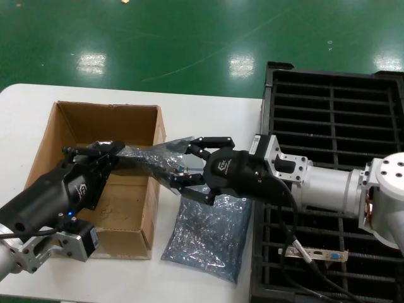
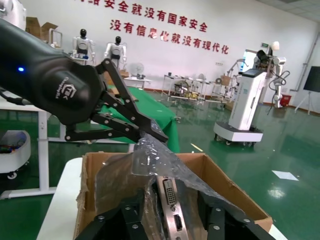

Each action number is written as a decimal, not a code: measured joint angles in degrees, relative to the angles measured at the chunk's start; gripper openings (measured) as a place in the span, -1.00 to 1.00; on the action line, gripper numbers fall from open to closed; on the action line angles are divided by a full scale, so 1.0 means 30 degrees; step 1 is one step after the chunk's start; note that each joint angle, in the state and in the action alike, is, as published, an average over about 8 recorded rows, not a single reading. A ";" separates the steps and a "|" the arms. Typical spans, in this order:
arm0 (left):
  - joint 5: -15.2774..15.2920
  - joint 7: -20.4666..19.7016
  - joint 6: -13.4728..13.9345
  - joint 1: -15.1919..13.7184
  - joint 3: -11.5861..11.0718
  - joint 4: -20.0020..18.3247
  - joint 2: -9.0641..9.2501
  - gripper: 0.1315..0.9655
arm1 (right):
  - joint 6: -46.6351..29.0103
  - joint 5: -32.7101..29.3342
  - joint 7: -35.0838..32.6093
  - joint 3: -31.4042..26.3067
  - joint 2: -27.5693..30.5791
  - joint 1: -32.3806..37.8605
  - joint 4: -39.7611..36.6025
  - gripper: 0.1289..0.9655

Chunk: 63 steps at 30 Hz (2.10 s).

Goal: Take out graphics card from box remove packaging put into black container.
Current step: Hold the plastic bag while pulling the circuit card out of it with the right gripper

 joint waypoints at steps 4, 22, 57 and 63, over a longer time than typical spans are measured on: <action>0.0000 0.0000 0.0000 0.0000 0.0000 0.0000 0.0000 -0.98 | 0.0120 -0.0044 -0.0088 0.0055 -0.0198 0.0171 -0.0535 -0.35; 0.0000 0.0000 0.0000 0.0000 0.0000 0.0000 0.0000 -0.98 | 0.0305 -0.0216 -0.0373 0.0255 -0.0970 0.0729 -0.2236 -0.85; 0.0000 0.0000 0.0000 0.0000 0.0000 0.0000 0.0000 -0.98 | 0.0195 0.0225 -0.0819 0.0420 0.1279 -0.1812 0.3170 -0.86; 0.0000 0.0000 0.0000 0.0000 0.0000 0.0000 0.0000 -0.98 | 0.0223 0.0070 -0.0781 0.0067 0.0928 -0.1633 0.3141 -0.86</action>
